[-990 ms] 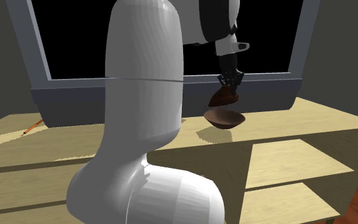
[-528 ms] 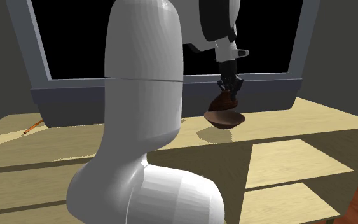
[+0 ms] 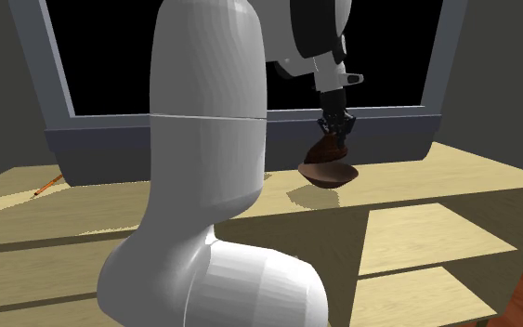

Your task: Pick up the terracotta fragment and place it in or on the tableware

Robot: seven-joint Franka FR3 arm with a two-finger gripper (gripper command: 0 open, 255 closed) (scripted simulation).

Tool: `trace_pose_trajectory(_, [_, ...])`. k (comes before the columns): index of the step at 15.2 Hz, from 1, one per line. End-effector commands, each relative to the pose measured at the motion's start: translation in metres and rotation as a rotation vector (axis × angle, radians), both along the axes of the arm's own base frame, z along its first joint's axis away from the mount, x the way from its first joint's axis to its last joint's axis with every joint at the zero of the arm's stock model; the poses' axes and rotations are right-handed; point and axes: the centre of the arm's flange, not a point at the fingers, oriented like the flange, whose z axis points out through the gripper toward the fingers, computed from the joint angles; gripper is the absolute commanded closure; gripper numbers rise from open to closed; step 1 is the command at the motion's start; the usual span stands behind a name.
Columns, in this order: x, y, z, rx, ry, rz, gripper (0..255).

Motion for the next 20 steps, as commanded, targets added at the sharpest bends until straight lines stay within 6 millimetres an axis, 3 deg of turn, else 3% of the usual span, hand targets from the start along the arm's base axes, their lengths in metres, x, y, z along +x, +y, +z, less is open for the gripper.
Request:
trace_pose_trajectory(1, [0.004,-0.002,-0.029,0.022,0.038,0.0,255])
trace_pose_trajectory(2, [0.004,-0.002,-0.029,0.022,0.038,0.0,255])
trace_pose_trajectory(3, [0.003,-0.002,-0.028,0.022,0.038,0.0,0])
trace_pose_trajectory(8, [0.004,-0.002,-0.029,0.022,0.038,0.0,0])
trace_pose_trajectory(12, [0.014,0.005,0.019,0.022,0.038,0.0,0])
trace_pose_trajectory(20, [0.014,0.005,0.019,0.022,0.038,0.0,0])
